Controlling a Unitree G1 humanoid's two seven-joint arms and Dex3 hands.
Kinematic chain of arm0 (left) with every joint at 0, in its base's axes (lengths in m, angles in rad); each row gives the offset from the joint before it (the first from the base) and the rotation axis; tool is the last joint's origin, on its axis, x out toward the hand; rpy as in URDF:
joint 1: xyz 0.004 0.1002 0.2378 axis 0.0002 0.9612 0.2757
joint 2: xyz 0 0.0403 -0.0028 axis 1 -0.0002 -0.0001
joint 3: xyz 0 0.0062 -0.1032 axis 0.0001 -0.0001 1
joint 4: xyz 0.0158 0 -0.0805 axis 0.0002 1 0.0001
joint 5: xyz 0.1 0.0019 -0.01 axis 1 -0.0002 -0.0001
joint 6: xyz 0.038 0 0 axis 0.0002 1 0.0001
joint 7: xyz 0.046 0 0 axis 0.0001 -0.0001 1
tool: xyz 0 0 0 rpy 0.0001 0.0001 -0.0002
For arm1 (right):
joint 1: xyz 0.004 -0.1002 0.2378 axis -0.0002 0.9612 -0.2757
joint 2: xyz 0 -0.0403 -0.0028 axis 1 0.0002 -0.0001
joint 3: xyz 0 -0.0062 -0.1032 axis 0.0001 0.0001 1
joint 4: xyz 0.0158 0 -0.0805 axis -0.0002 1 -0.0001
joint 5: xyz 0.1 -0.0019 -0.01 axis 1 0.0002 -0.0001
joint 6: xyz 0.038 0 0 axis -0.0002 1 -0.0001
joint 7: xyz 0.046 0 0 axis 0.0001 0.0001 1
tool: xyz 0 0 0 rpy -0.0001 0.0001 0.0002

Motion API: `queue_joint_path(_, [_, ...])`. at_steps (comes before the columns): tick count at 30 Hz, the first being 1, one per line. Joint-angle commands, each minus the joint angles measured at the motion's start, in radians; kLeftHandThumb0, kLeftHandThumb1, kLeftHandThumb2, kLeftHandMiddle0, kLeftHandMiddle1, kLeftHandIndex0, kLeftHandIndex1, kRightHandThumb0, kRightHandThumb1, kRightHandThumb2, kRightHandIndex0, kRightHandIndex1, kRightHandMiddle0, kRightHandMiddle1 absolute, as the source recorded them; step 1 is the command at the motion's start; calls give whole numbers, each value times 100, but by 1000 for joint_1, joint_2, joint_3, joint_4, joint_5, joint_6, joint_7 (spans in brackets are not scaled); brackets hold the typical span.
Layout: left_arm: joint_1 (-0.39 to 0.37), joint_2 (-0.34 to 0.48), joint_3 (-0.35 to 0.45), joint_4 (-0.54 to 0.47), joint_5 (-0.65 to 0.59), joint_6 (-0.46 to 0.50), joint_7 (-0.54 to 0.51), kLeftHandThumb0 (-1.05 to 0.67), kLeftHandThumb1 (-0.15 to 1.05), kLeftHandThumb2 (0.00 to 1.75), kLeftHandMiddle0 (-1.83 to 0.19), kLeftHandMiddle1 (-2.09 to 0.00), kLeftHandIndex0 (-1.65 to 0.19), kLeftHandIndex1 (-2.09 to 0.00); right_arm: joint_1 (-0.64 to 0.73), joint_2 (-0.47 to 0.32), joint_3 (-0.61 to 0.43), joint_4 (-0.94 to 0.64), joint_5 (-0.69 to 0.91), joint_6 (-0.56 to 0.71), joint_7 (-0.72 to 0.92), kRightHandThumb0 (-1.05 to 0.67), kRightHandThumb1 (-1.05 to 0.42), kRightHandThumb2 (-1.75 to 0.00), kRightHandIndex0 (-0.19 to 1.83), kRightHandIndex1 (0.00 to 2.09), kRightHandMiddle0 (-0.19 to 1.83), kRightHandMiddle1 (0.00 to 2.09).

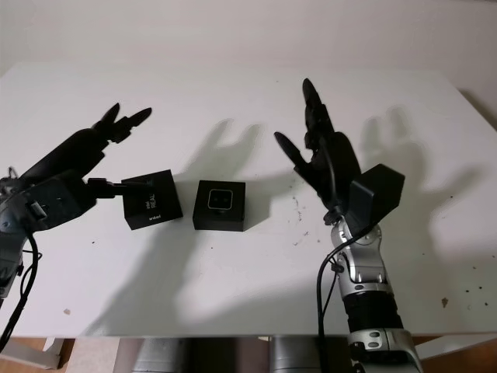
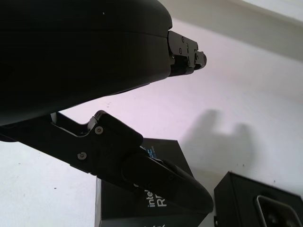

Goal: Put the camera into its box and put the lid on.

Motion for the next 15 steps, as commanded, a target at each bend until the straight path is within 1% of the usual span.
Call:
queue_joint_path(1, [-30, 21, -32, 29, 22, -33, -15, -83, 88, 6, 1, -4, 2, -5, -20, -9, -18, -16, -3, -5, -7, -67, -105, -22, -13, 6, -4, 7])
queue_joint_path(4, [-42, 31, -66, 34, 62, -47, -34, -84, 90, 6, 2, -4, 3, -4, -20, 6, -35, -11, 4, -22, -26, -61, -105, -22, -11, 7, -2, 7])
queue_joint_path(8, [-54, 32, -99, 37, 103, -41, -56, -80, 88, 5, 2, -5, 3, -4, -20, 10, -41, -2, -2, -33, -33, -59, -105, -21, -10, 7, -1, 7])
queue_joint_path(11, [-63, 31, -128, 58, 150, -59, -41, -82, 88, 5, 0, -6, 4, -4, -18, 5, -39, 13, -32, -73, -50, -62, -105, -21, -8, 8, 1, 8])
queue_joint_path(15, [-74, 26, -157, 90, 199, -81, -16, -81, 87, 5, -1, -6, 5, -4, -13, 7, -42, 15, -36, -93, -51, -62, -105, -21, -6, 8, 3, 8])
